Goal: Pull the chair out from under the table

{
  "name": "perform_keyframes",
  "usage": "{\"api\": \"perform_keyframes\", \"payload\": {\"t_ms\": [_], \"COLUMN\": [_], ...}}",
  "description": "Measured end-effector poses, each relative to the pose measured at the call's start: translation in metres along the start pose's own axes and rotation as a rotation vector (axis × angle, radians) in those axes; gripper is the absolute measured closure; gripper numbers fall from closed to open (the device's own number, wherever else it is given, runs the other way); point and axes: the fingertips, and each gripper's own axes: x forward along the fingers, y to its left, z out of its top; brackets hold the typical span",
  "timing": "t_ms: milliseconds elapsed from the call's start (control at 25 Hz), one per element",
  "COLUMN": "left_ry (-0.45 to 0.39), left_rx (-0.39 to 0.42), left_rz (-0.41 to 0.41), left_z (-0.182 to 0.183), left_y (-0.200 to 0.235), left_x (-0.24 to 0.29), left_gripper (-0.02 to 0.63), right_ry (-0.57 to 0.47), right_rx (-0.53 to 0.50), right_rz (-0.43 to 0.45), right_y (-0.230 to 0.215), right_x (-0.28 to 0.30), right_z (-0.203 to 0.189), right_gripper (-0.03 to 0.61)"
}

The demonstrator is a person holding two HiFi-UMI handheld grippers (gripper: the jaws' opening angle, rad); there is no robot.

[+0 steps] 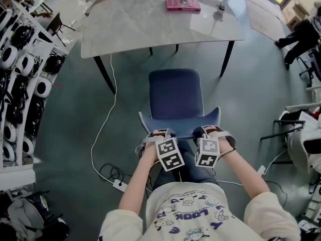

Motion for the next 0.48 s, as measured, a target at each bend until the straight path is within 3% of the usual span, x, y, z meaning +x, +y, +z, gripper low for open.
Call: {"api": "perform_keyframes", "payload": {"t_ms": [480], "left_ry": [0.002], "left_rx": [0.022], "left_rz": [-0.009], "left_z": [-0.014], "left_y": [-0.043], "left_x": [-0.011], "left_gripper": [0.515], "right_ry": [0.032], "right_rx": [0.026], "right_rz": [0.002], "right_y": [0.046], "right_x": [-0.008], "right_z": [0.007], "right_gripper": [0.500]}}
